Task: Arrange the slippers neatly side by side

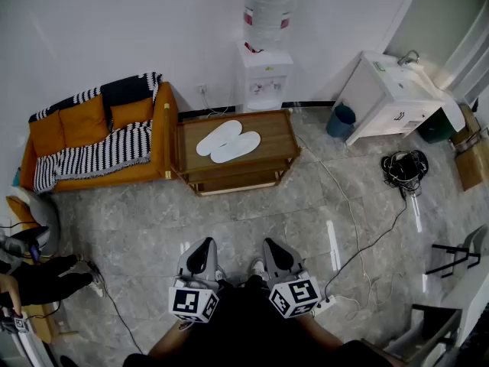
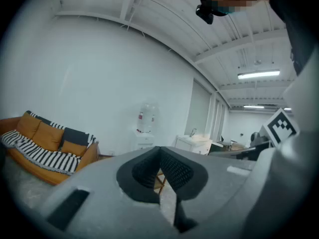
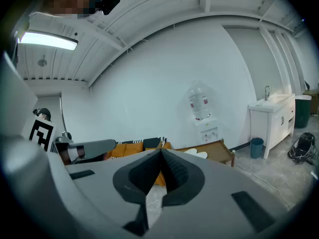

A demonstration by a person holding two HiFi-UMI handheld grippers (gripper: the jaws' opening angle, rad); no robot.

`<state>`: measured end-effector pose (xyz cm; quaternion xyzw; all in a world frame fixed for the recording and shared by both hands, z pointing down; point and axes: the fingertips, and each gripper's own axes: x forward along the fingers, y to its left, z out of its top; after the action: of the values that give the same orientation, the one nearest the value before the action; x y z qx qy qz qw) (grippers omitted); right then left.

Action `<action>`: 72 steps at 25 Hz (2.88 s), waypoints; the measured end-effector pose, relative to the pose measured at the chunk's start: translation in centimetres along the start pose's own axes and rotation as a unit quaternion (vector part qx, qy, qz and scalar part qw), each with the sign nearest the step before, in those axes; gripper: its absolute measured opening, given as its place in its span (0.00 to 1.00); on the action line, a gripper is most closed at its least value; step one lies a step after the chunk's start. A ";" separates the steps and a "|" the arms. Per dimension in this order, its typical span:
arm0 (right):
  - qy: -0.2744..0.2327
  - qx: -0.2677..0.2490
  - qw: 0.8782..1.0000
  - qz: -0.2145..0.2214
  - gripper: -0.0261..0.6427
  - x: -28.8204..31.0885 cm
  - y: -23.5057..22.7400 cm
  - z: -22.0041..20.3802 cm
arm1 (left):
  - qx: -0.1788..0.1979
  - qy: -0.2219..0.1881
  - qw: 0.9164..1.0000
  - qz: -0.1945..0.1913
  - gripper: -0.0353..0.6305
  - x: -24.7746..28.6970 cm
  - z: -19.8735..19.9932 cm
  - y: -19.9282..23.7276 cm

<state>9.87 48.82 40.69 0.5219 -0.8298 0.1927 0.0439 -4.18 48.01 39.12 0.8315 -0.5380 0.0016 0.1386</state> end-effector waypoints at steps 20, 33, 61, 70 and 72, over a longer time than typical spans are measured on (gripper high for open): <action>-0.010 -0.001 1.000 -0.002 0.06 2.0 4.8 -0.9 | -0.010 -0.004 1.000 -0.017 0.07 -3.1 -0.2 4.2; -0.015 0.000 0.999 -0.037 0.06 3.8 9.7 -2.6 | -0.019 0.002 0.999 -0.040 0.07 -6.0 -0.5 9.1; 0.000 0.008 1.000 -0.019 0.06 20.1 -1.7 4.0 | -0.025 0.020 0.999 -0.012 0.07 13.4 2.6 13.9; 0.017 0.023 1.000 -0.003 0.06 26.8 -8.9 7.9 | -0.024 0.034 0.999 0.008 0.07 23.5 4.7 13.6; 0.023 0.023 0.999 0.004 0.06 28.4 -10.6 8.7 | -0.027 0.036 0.999 0.015 0.07 25.9 5.2 13.6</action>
<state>7.56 17.49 43.39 0.5146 -0.8261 0.2240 0.0500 -6.17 18.44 41.19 0.8186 -0.5451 0.0193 0.1801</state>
